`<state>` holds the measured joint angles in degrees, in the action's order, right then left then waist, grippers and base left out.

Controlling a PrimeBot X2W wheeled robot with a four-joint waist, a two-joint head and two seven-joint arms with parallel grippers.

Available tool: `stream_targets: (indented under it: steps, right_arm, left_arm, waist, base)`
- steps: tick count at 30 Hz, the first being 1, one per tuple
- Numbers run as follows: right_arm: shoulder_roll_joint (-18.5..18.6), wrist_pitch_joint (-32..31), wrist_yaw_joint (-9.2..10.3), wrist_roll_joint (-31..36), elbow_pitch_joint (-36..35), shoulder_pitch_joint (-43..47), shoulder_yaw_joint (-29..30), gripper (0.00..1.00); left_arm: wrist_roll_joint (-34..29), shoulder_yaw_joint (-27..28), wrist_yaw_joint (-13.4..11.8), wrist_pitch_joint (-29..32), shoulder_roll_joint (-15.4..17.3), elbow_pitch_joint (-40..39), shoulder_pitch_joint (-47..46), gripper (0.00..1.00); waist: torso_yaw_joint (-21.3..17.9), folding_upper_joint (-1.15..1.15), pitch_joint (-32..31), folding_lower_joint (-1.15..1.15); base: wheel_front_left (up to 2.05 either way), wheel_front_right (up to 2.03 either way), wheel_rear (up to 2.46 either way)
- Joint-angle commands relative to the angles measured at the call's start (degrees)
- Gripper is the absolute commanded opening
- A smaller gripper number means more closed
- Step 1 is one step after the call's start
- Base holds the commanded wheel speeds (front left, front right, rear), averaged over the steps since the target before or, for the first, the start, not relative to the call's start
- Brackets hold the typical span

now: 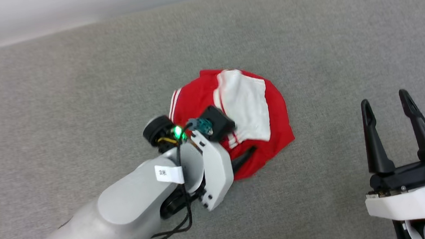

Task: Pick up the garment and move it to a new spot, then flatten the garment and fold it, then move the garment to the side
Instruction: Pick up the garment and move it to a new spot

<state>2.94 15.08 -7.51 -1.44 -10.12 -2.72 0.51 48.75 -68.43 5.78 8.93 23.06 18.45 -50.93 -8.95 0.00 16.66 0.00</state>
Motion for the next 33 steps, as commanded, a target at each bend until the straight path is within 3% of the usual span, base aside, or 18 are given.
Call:
stream_targets:
  steps: [1,6,12,17,21,27,33]
  right_arm:
    - [-0.1,0.1,0.04,0.2,0.1,0.6,0.1,1.0]
    - [-0.1,0.1,0.04,0.9,0.4,2.3,0.4,1.0]
    - [-0.1,0.1,0.03,1.3,0.6,3.7,0.5,1.0]
    - [-0.1,0.1,0.03,1.5,0.7,4.5,0.3,1.0]
    - [-0.1,0.1,0.04,1.2,0.8,5.1,0.4,1.0]
    - [-0.1,0.1,0.03,0.6,1.1,5.5,0.2,1.0]
    - [-0.1,0.1,0.04,-0.7,1.9,6.5,0.6,1.0]
  left_arm:
    - [-0.7,0.8,-0.8,-1.8,-0.3,-0.3,-0.4,1.0]
    - [-4.2,3.7,-6.3,-11.9,-0.3,-2.3,1.7,1.0]
    - [-7.0,8.3,-15.3,-21.6,1.4,-5.2,6.1,1.0]
    - [-10.2,14.6,-23.6,-24.1,3.7,-7.9,11.7,1.0]
    - [-15.5,23.6,-29.2,-24.2,4.6,-13.3,18.8,1.0]
    - [-22.5,36.2,-32.7,-24.1,2.7,-19.6,32.0,1.0]
    - [-28.6,46.4,-31.5,-24.1,-1.8,-22.2,42.6,1.0]
  waist:
    - [0.8,0.0,-1.6,0.0]
    - [2.4,0.0,-4.7,0.0]
    - [4.2,0.0,-7.6,0.0]
    - [5.6,0.0,-9.2,0.0]
    - [6.4,0.0,-10.1,0.0]
    - [7.0,0.0,-11.1,0.0]
    - [7.5,0.0,-12.3,0.0]
  base:
    - [0.0,0.0,0.0]
    - [0.0,0.0,0.0]
    - [0.0,0.0,0.0]
    - [0.0,0.0,0.0]
    - [0.0,0.0,0.0]
    - [0.0,0.0,0.0]
    - [0.0,0.0,0.0]
